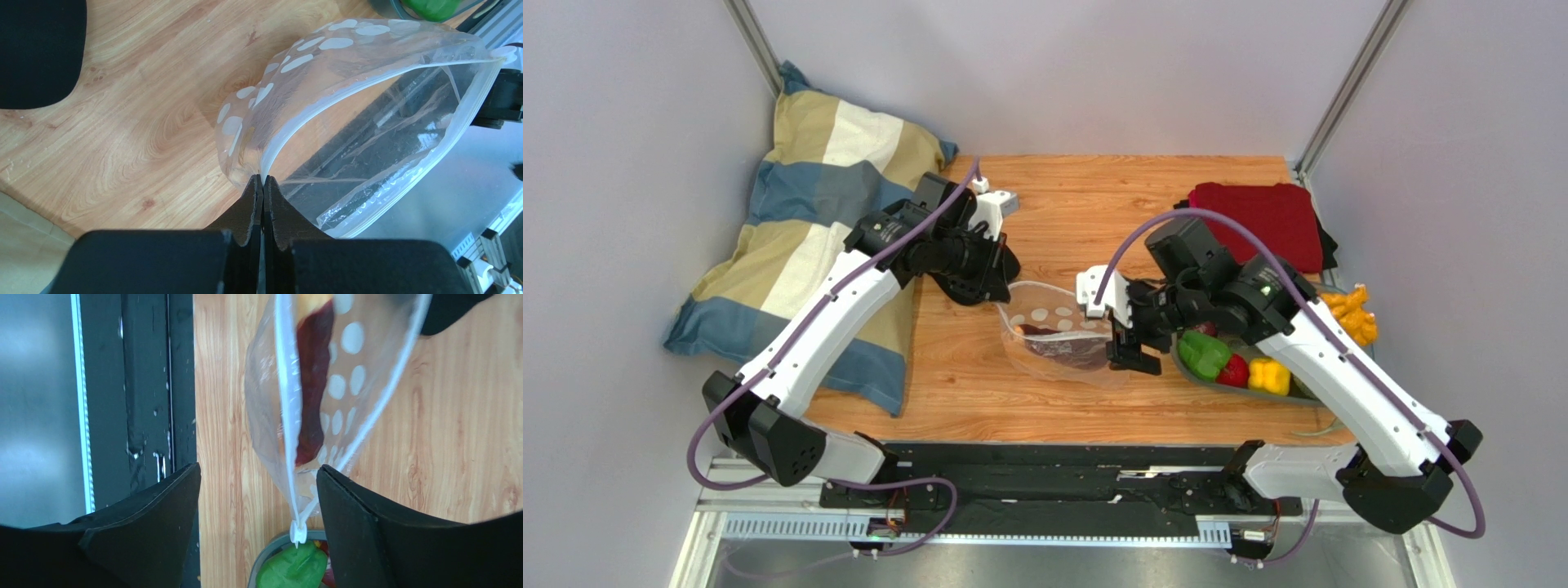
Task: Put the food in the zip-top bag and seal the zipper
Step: Adjust the zipper food storage bag at the center of the board.
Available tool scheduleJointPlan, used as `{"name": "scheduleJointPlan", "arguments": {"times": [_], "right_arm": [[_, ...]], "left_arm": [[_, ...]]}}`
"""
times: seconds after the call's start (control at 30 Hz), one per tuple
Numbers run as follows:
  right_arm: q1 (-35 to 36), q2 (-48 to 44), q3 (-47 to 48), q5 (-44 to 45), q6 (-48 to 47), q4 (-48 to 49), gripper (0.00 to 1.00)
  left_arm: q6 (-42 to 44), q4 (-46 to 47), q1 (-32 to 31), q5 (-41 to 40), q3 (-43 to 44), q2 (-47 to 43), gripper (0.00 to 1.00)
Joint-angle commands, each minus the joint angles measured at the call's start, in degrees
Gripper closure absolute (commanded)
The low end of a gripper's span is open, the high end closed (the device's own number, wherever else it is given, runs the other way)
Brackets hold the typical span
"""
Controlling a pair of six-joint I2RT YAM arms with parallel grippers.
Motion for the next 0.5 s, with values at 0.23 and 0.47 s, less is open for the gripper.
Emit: {"name": "scheduleJointPlan", "arguments": {"times": [0.23,0.47], "right_arm": [[-26.21,-1.48,-0.11,-3.41,16.68,1.05,0.26],[-36.24,-1.05,-11.19,11.45,13.15,1.57,0.12]], "left_arm": [[-1.28,3.13,-0.08,1.01,-1.32,-4.35,1.0],[-1.54,3.74,-0.08,1.36,-1.4,-4.27,1.0]]}}
